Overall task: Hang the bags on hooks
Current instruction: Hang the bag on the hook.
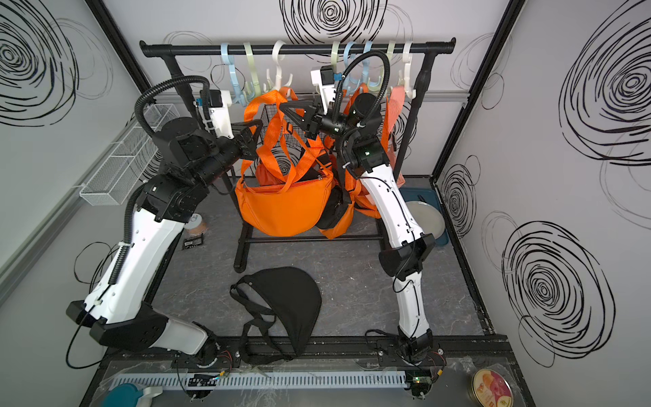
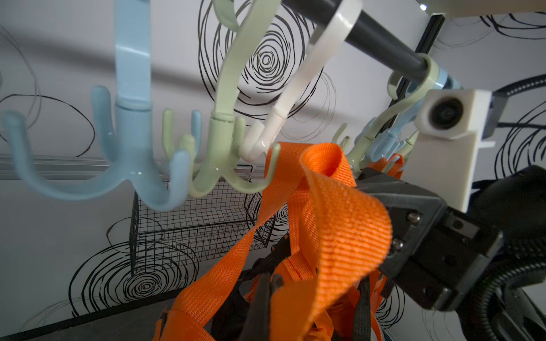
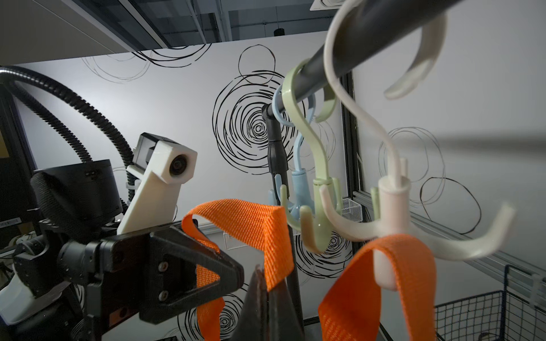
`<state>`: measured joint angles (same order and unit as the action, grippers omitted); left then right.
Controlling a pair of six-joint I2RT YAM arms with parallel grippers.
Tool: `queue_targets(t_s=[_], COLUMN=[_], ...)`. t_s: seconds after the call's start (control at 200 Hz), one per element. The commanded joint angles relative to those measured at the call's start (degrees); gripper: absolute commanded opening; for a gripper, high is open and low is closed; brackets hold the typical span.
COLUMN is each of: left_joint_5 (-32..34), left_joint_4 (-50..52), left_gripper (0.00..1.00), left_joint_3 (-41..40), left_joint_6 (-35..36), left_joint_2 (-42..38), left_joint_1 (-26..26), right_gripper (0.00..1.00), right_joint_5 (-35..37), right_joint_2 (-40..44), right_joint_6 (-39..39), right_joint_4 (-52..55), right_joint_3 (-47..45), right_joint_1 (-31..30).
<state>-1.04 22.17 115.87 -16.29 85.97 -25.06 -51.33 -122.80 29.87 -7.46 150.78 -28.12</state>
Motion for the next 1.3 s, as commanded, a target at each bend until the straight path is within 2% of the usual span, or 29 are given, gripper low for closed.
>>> queue_targets(t_s=[0.0,0.255,0.565,0.886,1.296], left_joint_5=[-1.04,-1.94,-2.83,-2.95,-2.36], left_joint_4=[-2.28,2.42,7.06,7.48,2.94], left_gripper=[0.0,0.0,0.0,0.0,0.0], left_joint_3=[4.08,12.29,18.61,19.52,19.72], left_joint_6=[-2.07,-2.45,-3.1,-3.75,-7.58], left_joint_2=[1.84,8.81,14.07,14.92,15.18], left_joint_1=[1.41,2.17,2.83,3.8,7.79], right_gripper=[0.0,0.0,0.0,0.0,0.0], right_joint_5=[0.86,4.22,6.98,7.42,7.44], right_joint_2=[-0.52,-3.28,-5.65,-6.57,-6.56], right_joint_6=[1.82,1.85,1.16,1.16,-0.76], right_joint_4=[-7.07,-9.55,-9.92,-10.38,-10.37], right_joint_3=[3.22,4.27,4.61,4.63,4.6], right_joint_1=[-0.29,-0.95,-1.31,-1.36,-1.71])
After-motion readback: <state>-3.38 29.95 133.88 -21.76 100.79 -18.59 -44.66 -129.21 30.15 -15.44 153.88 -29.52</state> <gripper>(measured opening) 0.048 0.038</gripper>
